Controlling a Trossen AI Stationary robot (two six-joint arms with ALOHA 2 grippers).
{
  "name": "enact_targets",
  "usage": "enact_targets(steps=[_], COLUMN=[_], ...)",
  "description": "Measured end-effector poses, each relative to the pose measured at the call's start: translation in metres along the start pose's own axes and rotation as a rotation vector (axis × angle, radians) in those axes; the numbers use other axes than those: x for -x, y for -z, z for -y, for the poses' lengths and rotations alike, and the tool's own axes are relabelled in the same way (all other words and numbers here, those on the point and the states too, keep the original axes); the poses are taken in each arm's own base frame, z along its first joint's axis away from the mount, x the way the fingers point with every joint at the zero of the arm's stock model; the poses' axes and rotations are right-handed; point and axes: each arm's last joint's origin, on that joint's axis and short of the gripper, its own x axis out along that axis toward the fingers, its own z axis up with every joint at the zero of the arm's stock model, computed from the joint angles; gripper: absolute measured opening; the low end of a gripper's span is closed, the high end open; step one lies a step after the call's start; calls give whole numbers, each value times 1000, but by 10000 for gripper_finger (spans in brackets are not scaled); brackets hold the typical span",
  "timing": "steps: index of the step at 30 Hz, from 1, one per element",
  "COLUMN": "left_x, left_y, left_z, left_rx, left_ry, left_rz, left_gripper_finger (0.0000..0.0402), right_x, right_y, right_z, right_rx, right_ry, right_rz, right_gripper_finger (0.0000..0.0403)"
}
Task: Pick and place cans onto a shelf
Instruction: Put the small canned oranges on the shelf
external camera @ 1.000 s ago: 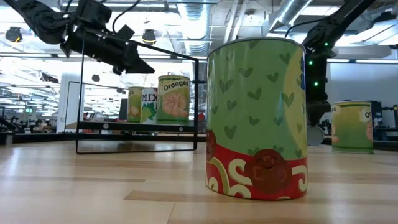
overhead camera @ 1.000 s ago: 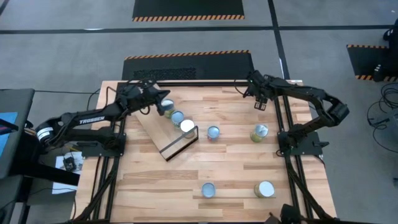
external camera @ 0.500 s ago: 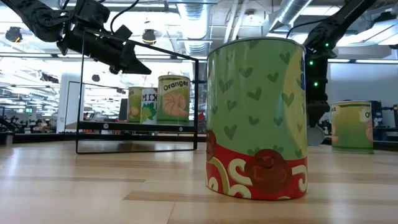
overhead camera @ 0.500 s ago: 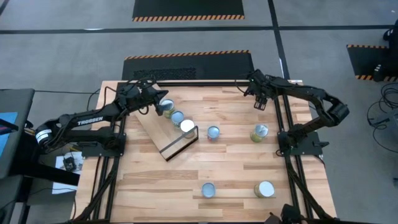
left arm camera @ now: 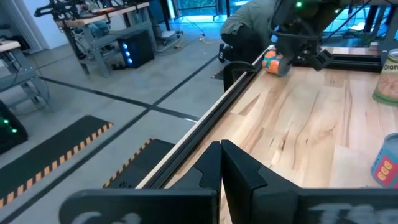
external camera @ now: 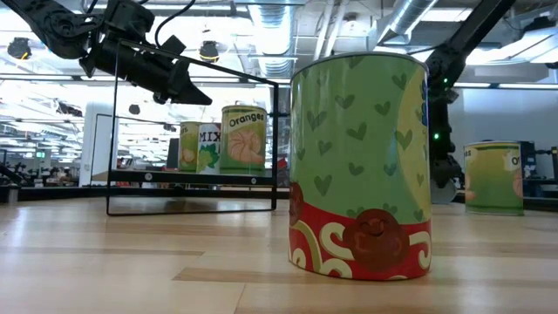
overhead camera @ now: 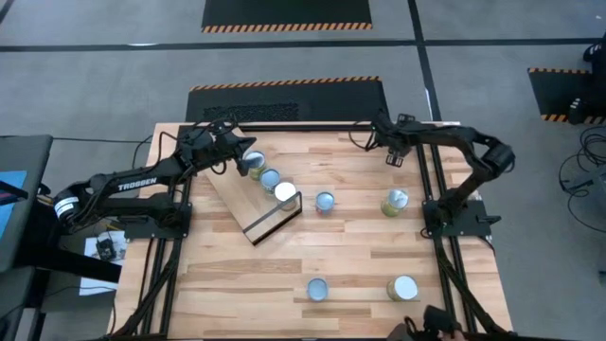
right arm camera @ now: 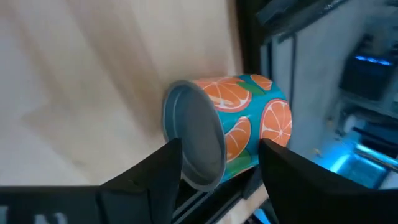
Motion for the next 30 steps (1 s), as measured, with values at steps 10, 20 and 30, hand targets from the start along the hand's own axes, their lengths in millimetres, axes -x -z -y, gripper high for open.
enact_targets(steps=[10, 20, 30], left_x=[0, 0, 0], left_y=[0, 1, 1], left_z=[0, 0, 0], left_rx=[-4, -12, -11], left_ry=[-13, -11, -10], left_rz=[-2, -13, -14], left_gripper_finger=[0, 0, 0], right_x=[-4, -11, 10], right_y=[-7, -1, -4], right_z=[8, 20, 44], right_rx=[-15, -52, -284], right_ry=[21, 16, -207], right_rz=[17, -18, 65], right_gripper_finger=[153, 14, 4])
